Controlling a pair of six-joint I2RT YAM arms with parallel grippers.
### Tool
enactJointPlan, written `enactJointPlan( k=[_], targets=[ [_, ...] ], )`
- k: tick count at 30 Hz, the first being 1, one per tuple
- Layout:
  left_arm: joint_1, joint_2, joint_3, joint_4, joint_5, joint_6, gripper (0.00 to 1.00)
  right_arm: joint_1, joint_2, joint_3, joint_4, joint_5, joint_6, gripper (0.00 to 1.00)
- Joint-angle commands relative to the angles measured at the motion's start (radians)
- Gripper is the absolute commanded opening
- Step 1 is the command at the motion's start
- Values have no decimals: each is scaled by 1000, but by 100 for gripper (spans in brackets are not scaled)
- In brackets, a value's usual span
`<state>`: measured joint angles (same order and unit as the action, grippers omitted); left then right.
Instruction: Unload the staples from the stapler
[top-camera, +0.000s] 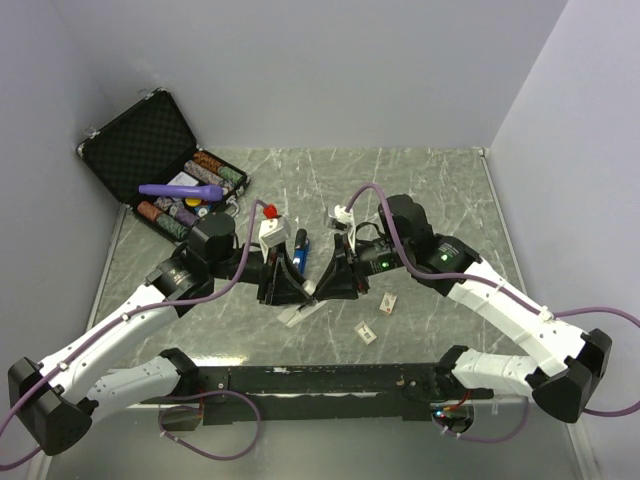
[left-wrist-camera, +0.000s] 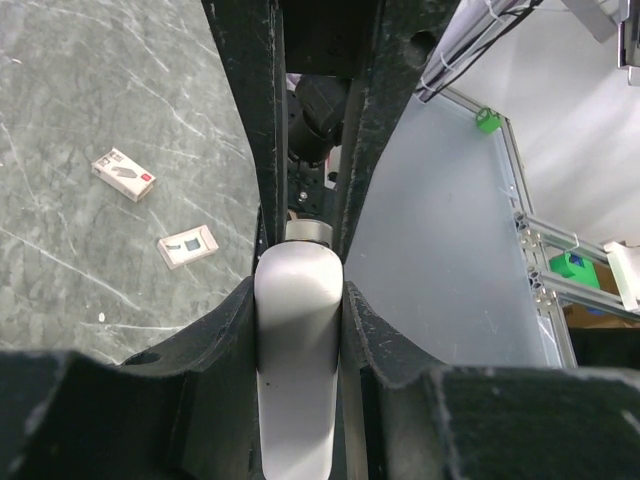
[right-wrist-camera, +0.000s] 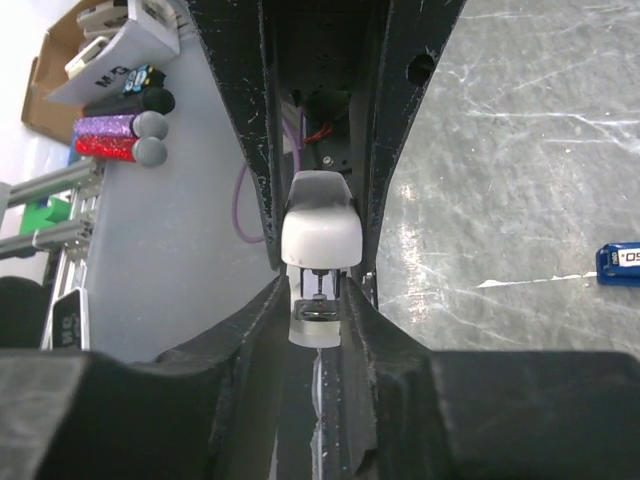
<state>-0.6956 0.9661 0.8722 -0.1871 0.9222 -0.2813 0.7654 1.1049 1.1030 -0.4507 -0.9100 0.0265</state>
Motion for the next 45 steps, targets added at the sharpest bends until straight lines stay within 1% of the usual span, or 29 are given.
enactJointPlan(
  k=[1, 7, 10, 13, 17, 19, 21, 27, 29, 31, 38, 45],
  targets=[
    [-2, -18, 10, 54, 24, -6, 1, 23, 1, 8, 7, -24, -50, 33],
    [-4, -33, 8, 66, -22, -15, 1, 38, -11, -11, -5, -21, -57, 32],
    [-2, -52, -1, 100, -49, -36, 1, 43, -20, -25, -5, -21, -57, 25],
    [-2, -76, -12, 133, -85, -62, 1, 51, -37, -49, -2, -18, -54, 24],
    [-2, -107, -18, 179, -112, -99, 1, 55, -66, -89, 17, -16, -42, 17],
    [-1, -121, -21, 236, -120, -117, 1, 58, -80, -103, 24, -23, -37, 13],
    [-1, -133, -29, 276, -132, -134, 1, 61, -91, -115, 26, -26, -36, 12],
    [-1, -168, -55, 397, -218, -200, 0, 63, -123, -157, 49, -26, -28, 11],
    [-1, -171, -71, 448, -226, -228, 1, 63, -123, -158, 58, -26, -28, 11],
    [-2, -158, -76, 475, -211, -243, 1, 63, -120, -154, 67, -18, 6, 12],
    [-2, -113, -75, 469, -160, -239, 1, 64, -102, -112, 101, 26, 30, 13],
    [-4, -101, -88, 411, -131, -197, 1, 64, -89, -52, 64, 88, 15, 15]
  ],
)
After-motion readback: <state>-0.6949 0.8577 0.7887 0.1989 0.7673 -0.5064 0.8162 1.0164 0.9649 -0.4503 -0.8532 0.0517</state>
